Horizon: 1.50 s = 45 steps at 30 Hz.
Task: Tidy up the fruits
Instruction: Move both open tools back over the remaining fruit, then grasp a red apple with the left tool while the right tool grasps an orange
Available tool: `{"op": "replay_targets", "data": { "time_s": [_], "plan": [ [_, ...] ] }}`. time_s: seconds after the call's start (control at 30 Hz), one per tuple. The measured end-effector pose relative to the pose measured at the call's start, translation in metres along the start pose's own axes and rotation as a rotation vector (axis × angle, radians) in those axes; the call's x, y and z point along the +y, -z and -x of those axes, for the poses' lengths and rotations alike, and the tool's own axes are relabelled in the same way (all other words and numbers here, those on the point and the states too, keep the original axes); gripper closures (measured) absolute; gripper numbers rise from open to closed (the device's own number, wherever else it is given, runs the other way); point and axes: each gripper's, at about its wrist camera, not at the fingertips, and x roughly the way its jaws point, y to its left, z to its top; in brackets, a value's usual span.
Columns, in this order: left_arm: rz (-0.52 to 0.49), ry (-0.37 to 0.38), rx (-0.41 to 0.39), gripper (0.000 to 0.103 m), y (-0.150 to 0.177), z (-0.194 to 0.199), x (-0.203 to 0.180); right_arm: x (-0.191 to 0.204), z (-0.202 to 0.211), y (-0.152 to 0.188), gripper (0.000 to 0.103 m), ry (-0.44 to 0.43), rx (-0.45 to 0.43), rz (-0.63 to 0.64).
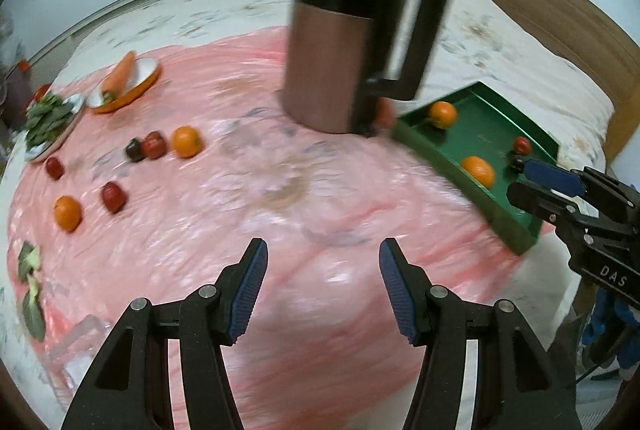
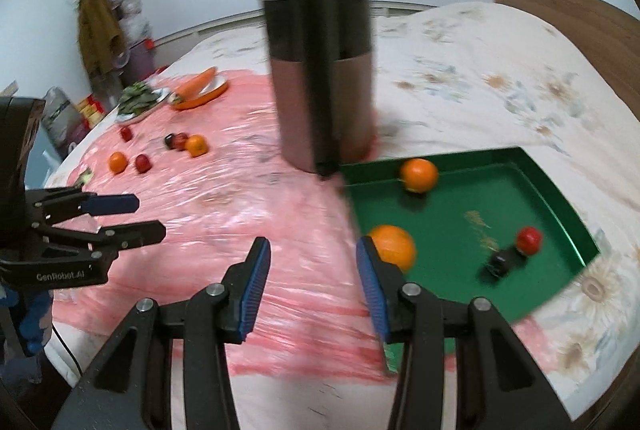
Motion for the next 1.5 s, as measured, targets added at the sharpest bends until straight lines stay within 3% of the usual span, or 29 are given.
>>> {"op": "replay_targets", "data": {
  "time_s": [0.67, 0.97, 1.23, 1.5],
  "plan": [
    [0.261, -0.144, -0.006, 0.051, 0.021, 0.002, 0.169, 0.115, -0.092, -0.054, 0.049, -0.169, 0.077, 0.146],
    [0.308, -0.128, 0.01, 0.051, -0.003, -0.032, 0.203, 0.15, -0.163, -0.089, 0.049, -0.24, 0.123, 0.166],
    [0.326, -0.141, 0.032, 0.051, -0.021, -0.068, 0.219, 0.163, -0.219, -0.118, 0.049, -0.251, 0.15, 0.195],
    [0.328, -0.143, 0.053, 0.051, -0.023, -0.088, 0.226, 0.174, -0.258, -0.123, 0.049, -0.227, 0.183, 0.254]
  ]
}}
